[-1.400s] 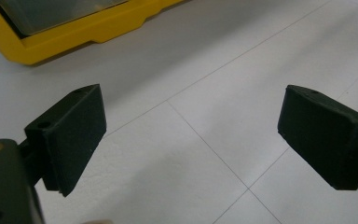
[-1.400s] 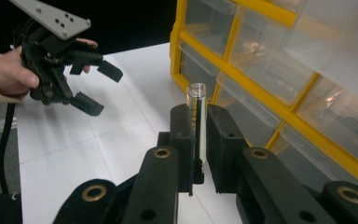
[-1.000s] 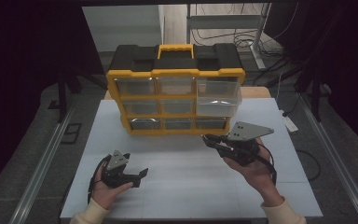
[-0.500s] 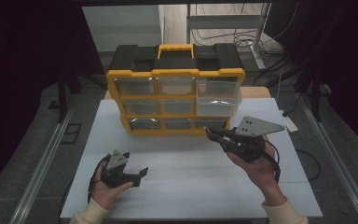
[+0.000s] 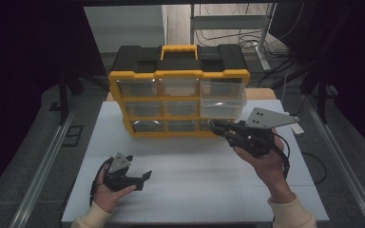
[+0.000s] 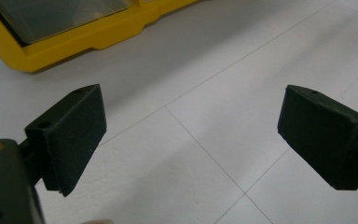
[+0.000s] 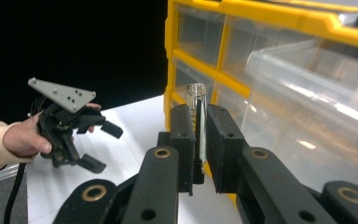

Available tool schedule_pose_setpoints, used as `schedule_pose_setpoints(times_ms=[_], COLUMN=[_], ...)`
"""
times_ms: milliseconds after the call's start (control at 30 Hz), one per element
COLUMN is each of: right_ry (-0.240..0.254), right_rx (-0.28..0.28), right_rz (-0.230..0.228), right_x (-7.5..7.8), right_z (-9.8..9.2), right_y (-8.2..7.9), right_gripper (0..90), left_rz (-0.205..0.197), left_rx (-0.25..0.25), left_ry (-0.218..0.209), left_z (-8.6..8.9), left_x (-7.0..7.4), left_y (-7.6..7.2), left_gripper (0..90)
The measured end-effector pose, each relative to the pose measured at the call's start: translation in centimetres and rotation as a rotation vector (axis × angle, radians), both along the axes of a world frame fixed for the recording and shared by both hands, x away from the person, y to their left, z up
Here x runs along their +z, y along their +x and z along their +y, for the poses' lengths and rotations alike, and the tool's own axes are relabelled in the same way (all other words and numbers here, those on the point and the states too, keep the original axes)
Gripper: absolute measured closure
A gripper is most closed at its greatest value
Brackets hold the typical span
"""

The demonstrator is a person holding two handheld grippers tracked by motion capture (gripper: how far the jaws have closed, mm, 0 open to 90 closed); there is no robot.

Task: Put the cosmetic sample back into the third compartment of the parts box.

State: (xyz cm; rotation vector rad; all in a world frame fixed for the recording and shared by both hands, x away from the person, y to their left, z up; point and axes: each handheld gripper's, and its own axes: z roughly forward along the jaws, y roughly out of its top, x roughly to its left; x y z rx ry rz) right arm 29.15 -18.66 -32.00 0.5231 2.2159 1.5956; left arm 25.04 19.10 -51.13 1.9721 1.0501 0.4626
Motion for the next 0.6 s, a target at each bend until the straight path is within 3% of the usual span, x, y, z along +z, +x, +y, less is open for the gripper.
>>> schedule_pose_setpoints(times_ms=[233,600], right_ry=[0.016,0.025], right_rx=[-0.04,-0.063], right_rz=[0.019,0.004], right_x=[0.9,1.6], right_z=[-0.3,-0.5], right_y=[0.7,1.2], right_gripper=[81.4,81.4], left_rz=[0.002,-0.001], left_rx=[-0.002,0.008], left_ry=[0.004,-0.003], left_z=[0.0,0.2], left_x=[0.0,0.0], left_y=[0.0,0.0], left_gripper=[8.4,8.4])
